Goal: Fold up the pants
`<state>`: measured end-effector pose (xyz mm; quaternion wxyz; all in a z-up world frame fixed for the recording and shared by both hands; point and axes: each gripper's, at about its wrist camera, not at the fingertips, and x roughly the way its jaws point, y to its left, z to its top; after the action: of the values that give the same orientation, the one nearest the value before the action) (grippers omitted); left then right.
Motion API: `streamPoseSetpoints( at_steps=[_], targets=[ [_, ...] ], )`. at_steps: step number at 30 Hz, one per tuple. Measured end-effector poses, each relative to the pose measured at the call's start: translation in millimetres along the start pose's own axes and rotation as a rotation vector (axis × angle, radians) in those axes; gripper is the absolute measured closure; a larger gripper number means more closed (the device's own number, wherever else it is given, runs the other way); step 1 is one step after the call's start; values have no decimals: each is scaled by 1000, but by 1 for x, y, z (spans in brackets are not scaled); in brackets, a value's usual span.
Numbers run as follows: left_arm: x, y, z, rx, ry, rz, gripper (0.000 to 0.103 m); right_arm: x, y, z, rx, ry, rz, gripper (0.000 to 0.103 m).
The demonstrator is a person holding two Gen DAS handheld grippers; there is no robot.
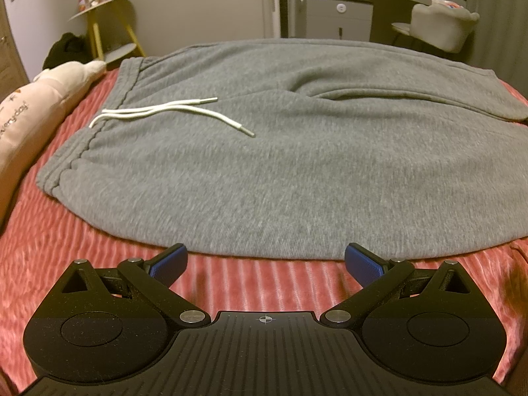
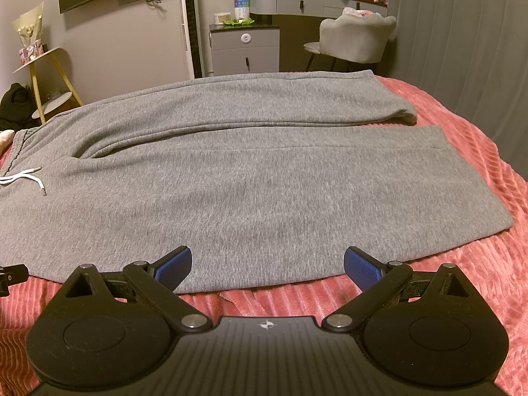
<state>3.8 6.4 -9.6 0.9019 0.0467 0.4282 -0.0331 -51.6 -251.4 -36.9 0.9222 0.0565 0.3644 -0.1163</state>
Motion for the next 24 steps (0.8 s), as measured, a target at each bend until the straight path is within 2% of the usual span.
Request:
streamPoseSetpoints(
  at_steps=[24],
  targets=[
    [3, -2, 1, 9, 18, 2, 0, 5, -6, 3, 21, 33, 26, 4]
  ],
)
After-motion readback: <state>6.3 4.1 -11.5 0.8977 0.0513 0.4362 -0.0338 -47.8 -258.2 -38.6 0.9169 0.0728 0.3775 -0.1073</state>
